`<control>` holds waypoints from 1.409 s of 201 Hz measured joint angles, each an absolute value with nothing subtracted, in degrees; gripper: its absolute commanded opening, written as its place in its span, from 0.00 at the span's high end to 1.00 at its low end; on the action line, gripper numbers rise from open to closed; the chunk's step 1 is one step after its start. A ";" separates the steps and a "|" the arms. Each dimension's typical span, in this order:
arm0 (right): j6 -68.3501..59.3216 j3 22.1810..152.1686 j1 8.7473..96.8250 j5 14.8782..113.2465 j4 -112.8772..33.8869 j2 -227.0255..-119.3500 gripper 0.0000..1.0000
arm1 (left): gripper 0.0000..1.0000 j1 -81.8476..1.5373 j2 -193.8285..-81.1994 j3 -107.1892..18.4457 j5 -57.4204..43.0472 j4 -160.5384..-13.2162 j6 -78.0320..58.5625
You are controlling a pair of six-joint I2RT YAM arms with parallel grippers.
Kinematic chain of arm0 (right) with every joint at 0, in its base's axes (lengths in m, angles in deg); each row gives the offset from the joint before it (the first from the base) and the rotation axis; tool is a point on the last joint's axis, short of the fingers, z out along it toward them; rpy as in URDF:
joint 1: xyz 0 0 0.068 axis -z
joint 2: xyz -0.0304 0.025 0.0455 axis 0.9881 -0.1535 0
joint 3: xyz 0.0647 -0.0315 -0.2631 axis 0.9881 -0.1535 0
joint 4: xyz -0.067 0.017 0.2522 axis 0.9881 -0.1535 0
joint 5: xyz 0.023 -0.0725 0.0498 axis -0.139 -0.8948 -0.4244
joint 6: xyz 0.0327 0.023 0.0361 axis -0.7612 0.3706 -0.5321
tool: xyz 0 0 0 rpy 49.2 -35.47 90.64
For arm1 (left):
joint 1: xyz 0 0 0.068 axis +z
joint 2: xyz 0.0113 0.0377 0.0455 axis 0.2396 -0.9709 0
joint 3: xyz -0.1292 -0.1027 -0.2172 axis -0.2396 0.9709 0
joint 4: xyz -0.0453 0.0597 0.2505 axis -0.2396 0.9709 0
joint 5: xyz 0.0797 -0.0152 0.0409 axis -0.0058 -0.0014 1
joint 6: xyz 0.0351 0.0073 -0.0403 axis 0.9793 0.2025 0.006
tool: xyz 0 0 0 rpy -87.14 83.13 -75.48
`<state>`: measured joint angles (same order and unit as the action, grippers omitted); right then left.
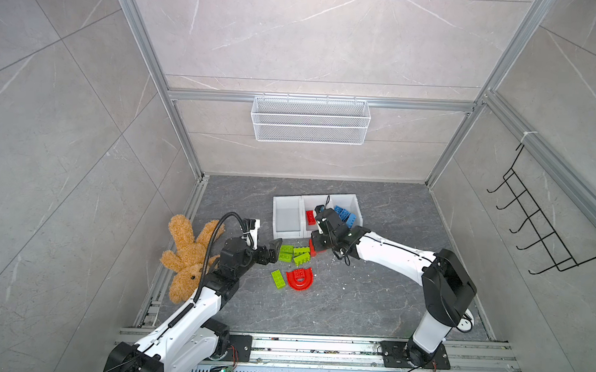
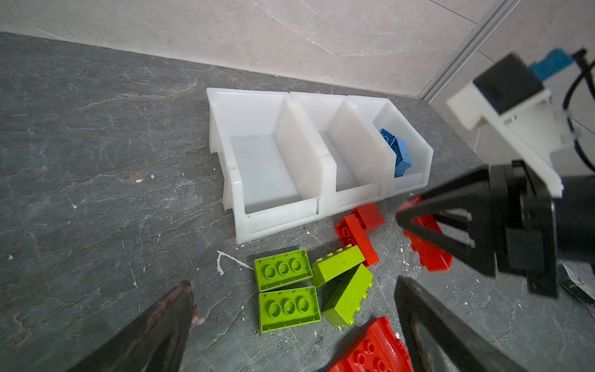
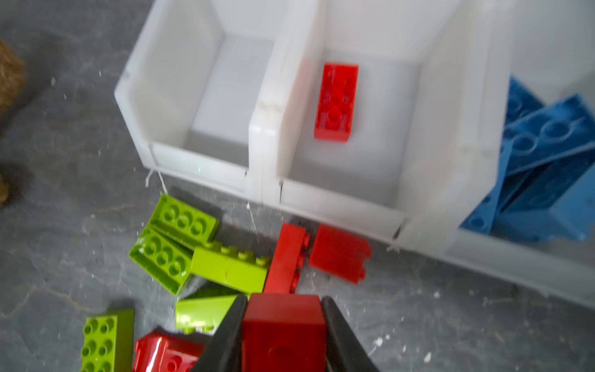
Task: Sort the legos into containers by color
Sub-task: 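Carry the red brick over the middle compartment, then release the red brick and move the right gripper back to the pile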
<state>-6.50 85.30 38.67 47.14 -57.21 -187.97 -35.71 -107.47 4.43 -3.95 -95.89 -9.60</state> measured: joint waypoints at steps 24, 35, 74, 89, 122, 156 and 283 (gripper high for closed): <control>-5.16 90.59 41.71 48.71 -56.77 -191.93 0.63 | 0.00 -35.71 -107.47 4.43 -3.95 -95.89 -9.60; -4.92 92.55 42.80 49.19 -56.75 -193.79 0.63 | 0.00 -35.71 -107.45 4.43 -3.95 -95.89 -9.60; -3.83 98.91 45.38 50.39 -56.77 -200.32 0.63 | 0.00 -35.71 -107.12 4.43 -3.92 -95.87 -9.60; -3.52 100.53 45.75 50.59 -56.81 -202.03 0.63 | 0.00 -35.71 -106.79 4.43 -3.92 -95.85 -9.60; -3.46 103.68 46.32 50.85 -56.84 -204.85 0.63 | 0.00 -35.71 -106.05 4.43 -3.92 -95.61 -9.60; -3.24 107.59 46.89 50.85 -57.36 -208.47 0.63 | 0.00 -35.71 -105.57 4.43 -3.92 -95.41 -9.58; -1.45 100.38 46.54 54.96 -62.24 -199.56 0.39 | 0.00 -35.71 -104.84 4.43 -3.88 -94.65 -9.58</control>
